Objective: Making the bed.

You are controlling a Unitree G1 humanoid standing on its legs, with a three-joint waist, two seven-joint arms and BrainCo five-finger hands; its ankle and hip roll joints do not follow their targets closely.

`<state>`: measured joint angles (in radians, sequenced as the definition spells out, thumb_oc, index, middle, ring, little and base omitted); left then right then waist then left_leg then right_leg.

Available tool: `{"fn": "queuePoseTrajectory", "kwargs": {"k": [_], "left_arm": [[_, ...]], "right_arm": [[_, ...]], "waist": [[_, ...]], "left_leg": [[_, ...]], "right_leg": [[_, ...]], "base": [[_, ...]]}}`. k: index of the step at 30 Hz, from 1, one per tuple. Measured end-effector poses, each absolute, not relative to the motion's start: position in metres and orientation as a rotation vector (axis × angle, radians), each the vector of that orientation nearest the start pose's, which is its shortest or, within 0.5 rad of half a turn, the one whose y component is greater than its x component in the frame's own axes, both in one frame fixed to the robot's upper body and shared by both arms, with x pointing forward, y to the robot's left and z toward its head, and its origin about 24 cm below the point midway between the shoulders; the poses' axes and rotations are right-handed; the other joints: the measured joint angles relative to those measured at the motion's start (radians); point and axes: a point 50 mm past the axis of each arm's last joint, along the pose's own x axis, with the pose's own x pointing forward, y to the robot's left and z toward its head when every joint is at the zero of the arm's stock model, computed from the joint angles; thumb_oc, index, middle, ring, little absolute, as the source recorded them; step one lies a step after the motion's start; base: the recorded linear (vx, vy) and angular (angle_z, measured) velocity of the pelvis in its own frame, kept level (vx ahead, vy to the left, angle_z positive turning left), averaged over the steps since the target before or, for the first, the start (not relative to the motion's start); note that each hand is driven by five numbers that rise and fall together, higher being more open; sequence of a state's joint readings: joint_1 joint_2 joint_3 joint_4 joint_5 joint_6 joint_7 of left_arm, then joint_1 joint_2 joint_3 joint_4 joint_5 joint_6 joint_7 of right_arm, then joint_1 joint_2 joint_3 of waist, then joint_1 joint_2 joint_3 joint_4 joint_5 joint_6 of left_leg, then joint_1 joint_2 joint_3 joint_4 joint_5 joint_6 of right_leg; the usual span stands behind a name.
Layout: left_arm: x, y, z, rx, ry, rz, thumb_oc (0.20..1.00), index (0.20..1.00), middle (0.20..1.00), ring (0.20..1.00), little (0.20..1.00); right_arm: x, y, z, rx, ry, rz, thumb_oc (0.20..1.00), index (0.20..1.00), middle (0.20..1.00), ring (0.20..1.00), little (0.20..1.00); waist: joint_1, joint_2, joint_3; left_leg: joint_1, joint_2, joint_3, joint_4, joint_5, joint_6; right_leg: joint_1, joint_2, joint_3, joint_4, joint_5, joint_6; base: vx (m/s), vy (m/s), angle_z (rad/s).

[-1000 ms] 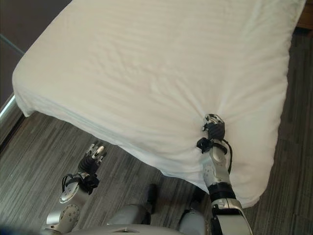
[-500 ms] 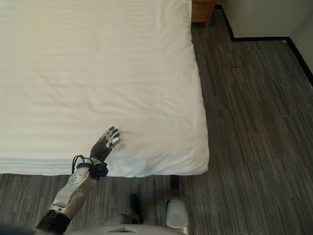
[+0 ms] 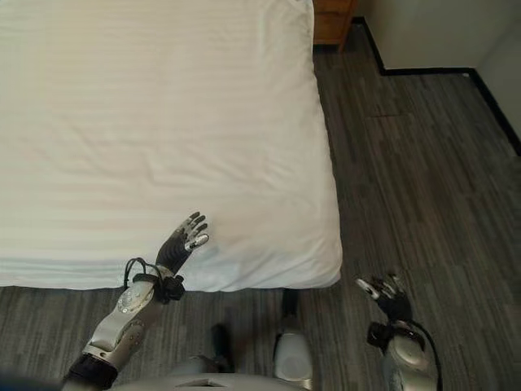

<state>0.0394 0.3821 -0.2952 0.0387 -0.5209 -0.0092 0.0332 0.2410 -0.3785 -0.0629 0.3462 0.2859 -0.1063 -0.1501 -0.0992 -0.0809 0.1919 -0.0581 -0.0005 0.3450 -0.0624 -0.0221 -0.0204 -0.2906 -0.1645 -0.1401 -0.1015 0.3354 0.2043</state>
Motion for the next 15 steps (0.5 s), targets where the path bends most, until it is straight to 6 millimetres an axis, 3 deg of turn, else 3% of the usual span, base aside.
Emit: {"fn": "queuePoseTrajectory", "kwargs": {"k": [1, 2, 3, 4, 5, 6, 8, 9, 10, 11, 12, 13, 14, 15], "left_arm": [[0.236, 0.173, 0.017, -0.082, 0.187, -0.181, 1.000, 1.000, 1.000, 1.000, 1.000], [0.236, 0.180, 0.016, -0.065, 0.193, -0.158, 1.000, 1.000, 1.000, 1.000, 1.000], [0.236, 0.182, 0.015, -0.073, 0.193, -0.144, 1.000, 1.000, 1.000, 1.000, 1.000], [0.237, 0.183, 0.016, -0.071, 0.187, -0.140, 1.000, 1.000, 1.000, 1.000, 1.000], [0.236, 0.183, 0.016, -0.067, 0.189, -0.145, 1.000, 1.000, 1.000, 1.000, 1.000], [0.235, 0.182, 0.015, -0.060, 0.196, -0.154, 1.000, 1.000, 1.000, 1.000, 1.000], [0.232, 0.182, 0.012, -0.046, 0.213, -0.161, 1.000, 1.000, 1.000, 1.000, 1.000], [0.232, 0.185, 0.010, -0.028, 0.224, -0.160, 1.000, 1.000, 1.000, 1.000, 1.000], [0.229, 0.191, 0.006, -0.011, 0.251, -0.144, 1.000, 1.000, 1.000, 1.000, 1.000], [0.225, 0.192, 0.001, -0.008, 0.276, -0.140, 1.000, 1.000, 1.000, 1.000, 1.000], [0.225, 0.191, -0.001, -0.002, 0.284, -0.147, 1.000, 1.000, 1.000, 1.000, 1.000], [0.228, 0.185, 0.003, -0.007, 0.258, -0.158, 1.000, 1.000, 1.000, 1.000, 1.000], [0.230, 0.178, 0.005, -0.034, 0.243, -0.165, 1.000, 1.000, 1.000, 1.000, 1.000], [0.226, 0.173, 0.001, -0.059, 0.255, -0.164, 1.000, 1.000, 1.000, 1.000, 1.000]], "right_arm": [[0.170, -0.277, -0.045, -0.151, 0.417, -0.350, 1.000, 1.000, 1.000, 1.000, 1.000], [0.166, -0.274, -0.052, -0.159, 0.457, -0.351, 1.000, 1.000, 1.000, 1.000, 1.000], [0.162, -0.273, -0.057, -0.165, 0.491, -0.350, 1.000, 1.000, 1.000, 1.000, 1.000], [0.154, -0.274, -0.062, -0.194, 0.524, -0.342, 1.000, 1.000, 1.000, 1.000, 1.000], [0.152, -0.275, -0.064, -0.211, 0.538, -0.341, 1.000, 1.000, 1.000, 1.000, 1.000], [0.154, -0.276, -0.062, -0.225, 0.535, -0.333, 1.000, 1.000, 1.000, 1.000, 1.000], [0.160, -0.273, -0.058, -0.243, 0.509, -0.312, 1.000, 1.000, 1.000, 1.000, 1.000], [0.169, -0.266, -0.055, -0.234, 0.484, -0.295, 1.000, 1.000, 1.000, 1.000, 1.000], [0.177, -0.254, -0.056, -0.221, 0.470, -0.256, 1.000, 1.000, 1.000, 1.000, 1.000], [0.184, -0.244, -0.055, -0.214, 0.456, -0.216, 1.000, 1.000, 1.000, 1.000, 1.000], [0.187, -0.237, -0.055, -0.207, 0.453, -0.196, 1.000, 1.000, 1.000, 1.000, 1.000], [0.197, -0.235, -0.050, -0.218, 0.428, -0.193, 1.000, 1.000, 1.000, 1.000, 1.000], [0.210, -0.238, -0.040, -0.243, 0.389, -0.182, 1.000, 1.000, 1.000, 1.000, 1.000], [0.211, -0.243, -0.038, -0.276, 0.391, -0.176, 1.000, 1.000, 1.000, 1.000, 1.000]], "waist": [[-0.016, -0.034, -0.002], [-0.005, -0.043, -0.003], [0.026, -0.035, 0.002], [0.077, -0.012, 0.008], [0.096, -0.005, 0.006], [0.123, 0.004, 0.001], [0.158, -0.012, -0.023], [0.175, -0.029, -0.030], [0.204, -0.051, -0.046], [0.215, -0.054, -0.051], [0.233, -0.074, -0.079], [0.257, -0.086, -0.072], [0.249, -0.044, -0.068], [0.241, 0.027, -0.072]], "left_leg": [[-0.013, 0.024, 0.040, 0.003, 0.004, 0.018], [-0.007, 0.050, 0.059, 0.004, 0.005, 0.022], [0.016, 0.081, 0.095, -0.005, 0.008, 0.019], [0.046, 0.145, 0.149, 0.012, 0.009, 0.016], [0.065, 0.166, 0.167, 0.016, 0.009, 0.016], [0.086, 0.194, 0.213, 0.030, 0.009, 0.016], [0.111, 0.205, 0.260, 0.042, 0.009, 0.015], [0.094, 0.218, 0.280, 0.116, -0.002, 0.009], [0.098, 0.234, 0.308, 0.177, -0.006, 0.008], [0.048, 0.273, 0.297, 0.267, -0.039, 0.010], [-0.007, 0.232, 0.305, 0.260, -0.058, -0.006], [-0.023, 0.128, 0.315, 0.090, -0.038, 0.004], [-0.038, 0.079, 0.348, -0.042, 0.090, 0.060], [0.013, 0.138, 0.365, -0.037, 0.111, 0.075]], "right_leg": [[-0.018, 0.009, -0.001, -0.006, 0.026, -0.015], [-0.004, 0.011, -0.126, 0.012, -0.051, 0.033], [-0.004, 0.031, -0.248, 0.111, -0.122, -0.033], [0.039, 0.029, -0.414, 0.329, -0.253, -0.096], [0.063, 0.017, -0.452, 0.407, -0.309, -0.096], [0.131, -0.046, -0.518, 0.546, -0.376, -0.081], [0.186, -0.108, -0.518, 0.638, -0.413, -0.066], [0.195, -0.151, -0.486, 0.702, -0.429, -0.072], [0.206, -0.175, -0.463, 0.688, -0.350, -0.106], [0.229, -0.106, -0.464, 0.595, -0.354, -0.126], [0.228, -0.103, -0.457, 0.494, -0.362, -0.140], [0.230, -0.091, -0.450, 0.364, -0.345, -0.165], [0.255, -0.023, -0.439, 0.223, -0.317, -0.163], [0.329, 0.074, -0.406, 0.134, -0.331, -0.137]], "base": [[-0.21, 0.177, -0.78], [-0.29, 0.201, -0.81], [-0.30, 0.129, -1.03], [-0.27, 0.097, -1.17], [-0.15, 0.068, -1.06], [-0.28, 0.031, -0.81], [-0.32, -0.004, -0.86], [-0.37, -0.075, -1.12], [-0.39, -0.132, -1.33], [-0.51, -0.165, -1.28], [-0.25, -0.107, -1.37], [-0.21, -0.113, -1.45], [-0.31, -0.258, -1.80], [-0.43, -0.429, -1.07]]}}
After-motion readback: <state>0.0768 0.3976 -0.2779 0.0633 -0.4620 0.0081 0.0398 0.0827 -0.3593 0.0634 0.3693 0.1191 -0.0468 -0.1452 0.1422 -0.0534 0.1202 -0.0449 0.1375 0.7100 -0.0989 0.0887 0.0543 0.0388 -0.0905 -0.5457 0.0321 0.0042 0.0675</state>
